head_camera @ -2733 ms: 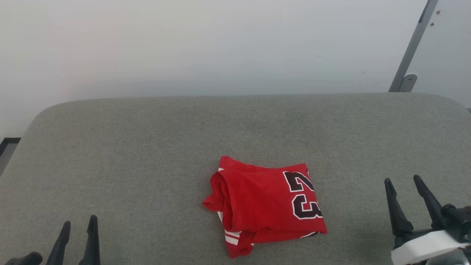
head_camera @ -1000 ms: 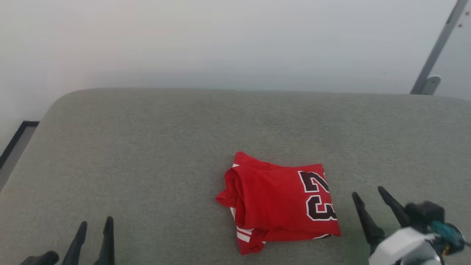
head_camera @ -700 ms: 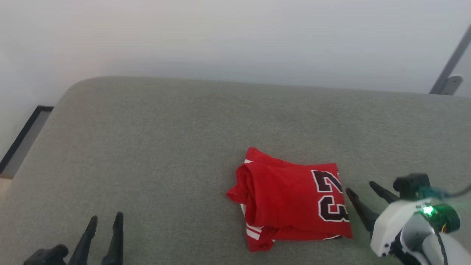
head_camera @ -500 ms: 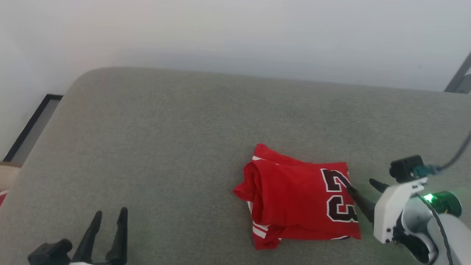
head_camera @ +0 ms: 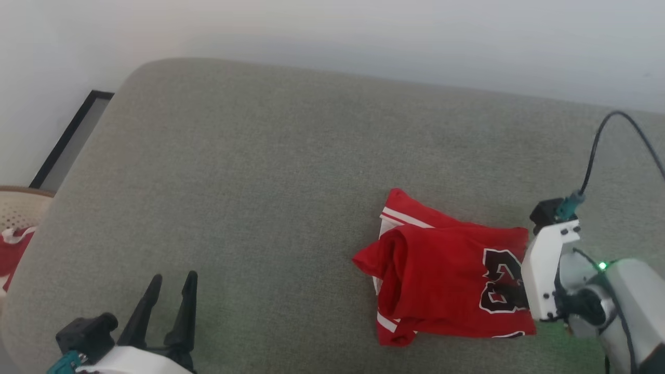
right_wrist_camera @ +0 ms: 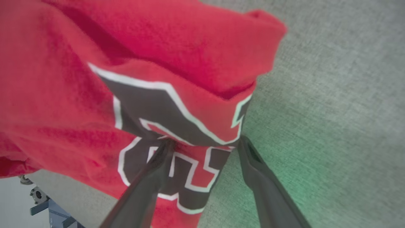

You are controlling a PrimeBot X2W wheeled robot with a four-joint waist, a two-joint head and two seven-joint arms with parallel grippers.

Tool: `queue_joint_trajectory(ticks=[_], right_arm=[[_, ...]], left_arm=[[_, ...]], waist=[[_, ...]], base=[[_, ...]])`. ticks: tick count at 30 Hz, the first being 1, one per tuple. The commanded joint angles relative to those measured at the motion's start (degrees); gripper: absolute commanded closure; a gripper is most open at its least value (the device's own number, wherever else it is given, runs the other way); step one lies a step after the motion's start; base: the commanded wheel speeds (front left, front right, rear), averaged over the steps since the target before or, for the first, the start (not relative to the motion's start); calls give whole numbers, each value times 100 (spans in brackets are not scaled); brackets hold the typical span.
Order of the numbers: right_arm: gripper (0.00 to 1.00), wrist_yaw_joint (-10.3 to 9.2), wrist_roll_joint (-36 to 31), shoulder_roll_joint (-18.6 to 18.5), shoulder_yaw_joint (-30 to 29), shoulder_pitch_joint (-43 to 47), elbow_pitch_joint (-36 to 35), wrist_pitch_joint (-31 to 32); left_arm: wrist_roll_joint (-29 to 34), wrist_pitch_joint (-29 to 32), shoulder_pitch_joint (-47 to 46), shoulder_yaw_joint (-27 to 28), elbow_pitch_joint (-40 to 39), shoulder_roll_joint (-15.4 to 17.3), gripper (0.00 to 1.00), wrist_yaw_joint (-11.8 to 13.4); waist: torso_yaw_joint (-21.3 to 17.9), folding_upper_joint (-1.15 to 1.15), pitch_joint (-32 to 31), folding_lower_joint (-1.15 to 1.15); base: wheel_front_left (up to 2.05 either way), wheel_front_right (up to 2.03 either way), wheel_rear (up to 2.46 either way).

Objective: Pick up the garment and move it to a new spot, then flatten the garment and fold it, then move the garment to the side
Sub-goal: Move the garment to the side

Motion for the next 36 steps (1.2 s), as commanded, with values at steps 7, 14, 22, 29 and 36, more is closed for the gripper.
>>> queue_joint_trajectory(ticks=[7,14,22,29,36], right_arm=[[100,-2,-78,398,-26,-40,70,308],[100,-5,-232,239,-400,-74,-224,202],[100,-5,-543,14,-901,-98,-569,237],[100,-5,-806,-129,-1296,-192,-810,321],[100,-5,-1177,-326,-1805,-368,-1021,432]], left_arm=[[-116,-26,-189,-35,59,30,0,-13],[-171,-25,-240,44,69,36,0,-13],[-222,-26,-393,-9,5,86,0,-13],[-230,-26,-533,-120,-88,115,0,-13],[-216,-25,-778,-322,-192,177,0,-13]], waist=[[93,0,124,0],[-8,0,102,0],[-280,0,193,0],[-583,0,327,0],[-946,0,566,0]], base=[[0,0,0],[0,0,0],[0,0,0],[0,0,0],[0,0,0]])
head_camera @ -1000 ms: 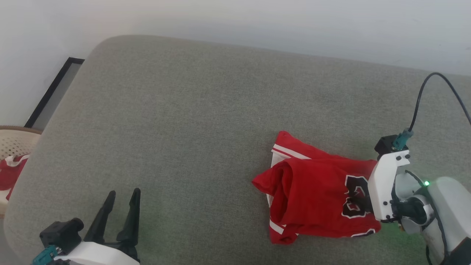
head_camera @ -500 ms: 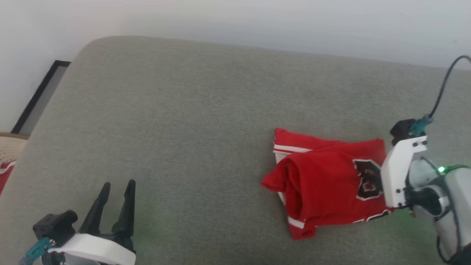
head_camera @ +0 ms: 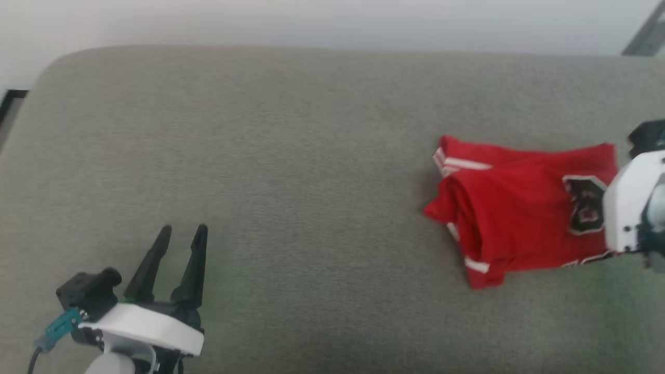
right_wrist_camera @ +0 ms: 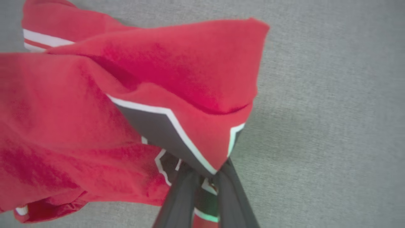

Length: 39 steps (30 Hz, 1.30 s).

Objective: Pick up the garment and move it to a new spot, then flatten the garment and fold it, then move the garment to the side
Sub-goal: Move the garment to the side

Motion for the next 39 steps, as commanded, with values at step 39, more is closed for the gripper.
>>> queue_joint_trajectory(ticks=[39], right_arm=[[100,-6,-2764,-969,-1812,-821,-715,-619]], left_arm=[[-136,-26,-1469,-820,-708,560,0,-14]], waist=[[-738,0,1787,0]], base=[[0,0,0]])
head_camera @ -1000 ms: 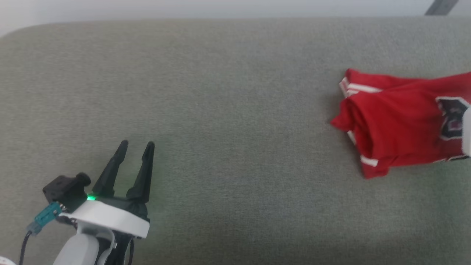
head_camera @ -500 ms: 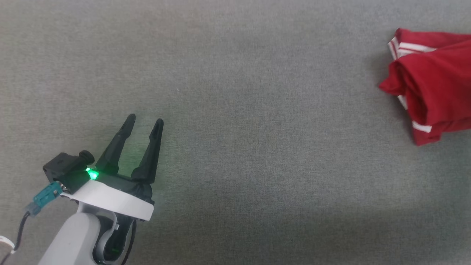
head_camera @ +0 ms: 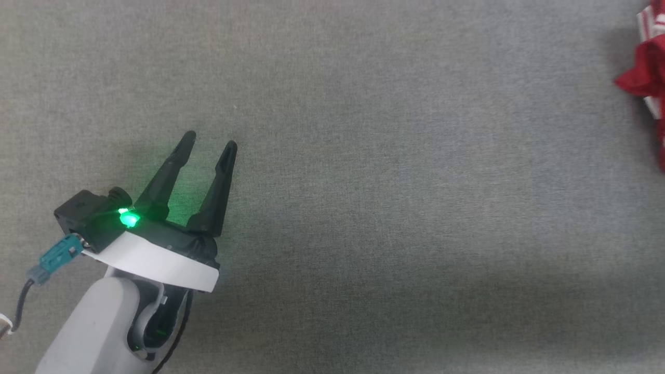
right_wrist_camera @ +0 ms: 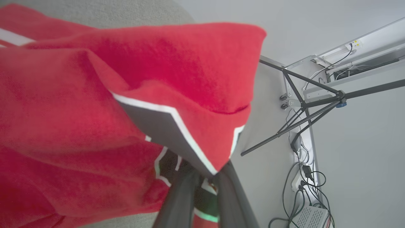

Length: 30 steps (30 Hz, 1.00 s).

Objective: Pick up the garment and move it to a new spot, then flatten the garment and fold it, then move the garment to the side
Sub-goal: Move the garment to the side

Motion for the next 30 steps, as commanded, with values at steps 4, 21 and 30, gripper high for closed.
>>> queue_joint_trajectory(ticks=[4,21,30], right_arm=[[100,-6,-271,-34,-108,126,-71,-97],[53,-6,-811,525,-413,-173,162,-434],[0,-6,-828,649,-513,-302,207,-566]], left_arm=[[-73,-24,-169,-45,-64,75,0,-13],[-171,-24,-351,-83,-91,223,0,-14],[-231,-24,-240,64,-82,262,0,-13]], waist=[[57,0,191,0],[133,0,401,0],[47,0,289,0]], base=[[0,0,0],[0,0,0],[0,0,0]])
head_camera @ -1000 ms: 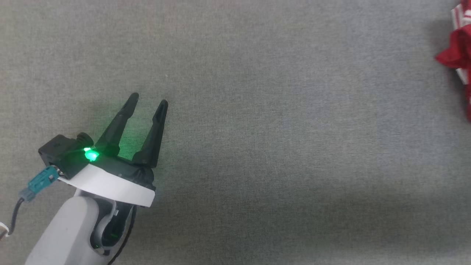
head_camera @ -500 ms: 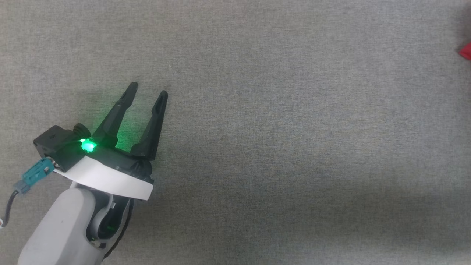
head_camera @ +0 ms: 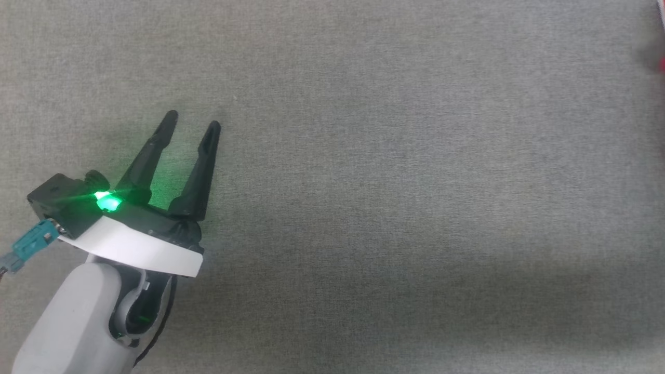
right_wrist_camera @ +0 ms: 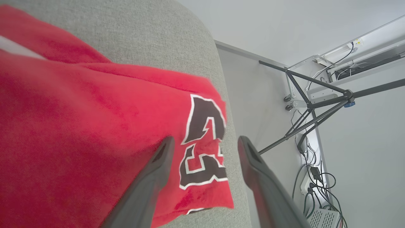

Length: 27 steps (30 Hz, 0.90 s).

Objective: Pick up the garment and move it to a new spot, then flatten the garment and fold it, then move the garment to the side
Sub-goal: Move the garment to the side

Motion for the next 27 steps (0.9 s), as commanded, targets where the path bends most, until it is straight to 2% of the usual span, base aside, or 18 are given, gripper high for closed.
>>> queue_joint_trajectory(ticks=[1,9,17,22,27], right_arm=[[0,-6,-9,20,20,-46,13,-80],[0,-6,139,238,70,-148,107,-362],[0,-6,451,713,63,-263,429,-963],[0,-6,610,1022,281,-132,604,-1408],[0,-6,920,1176,621,15,857,-1944]], left_arm=[[-2,-24,42,46,-5,22,0,-14],[-68,-24,155,175,25,32,0,-14],[-96,-25,347,328,137,32,0,-13],[-145,-24,523,406,249,29,0,-13],[97,-24,741,661,382,-53,0,-14]], waist=[[-30,0,-31,0],[-131,0,-215,0],[-137,0,-578,0],[-84,0,-893,0],[-11,0,-1213,0]], base=[[0,0,0],[0,0,0],[0,0,0],[0,0,0],[0,0,0]])
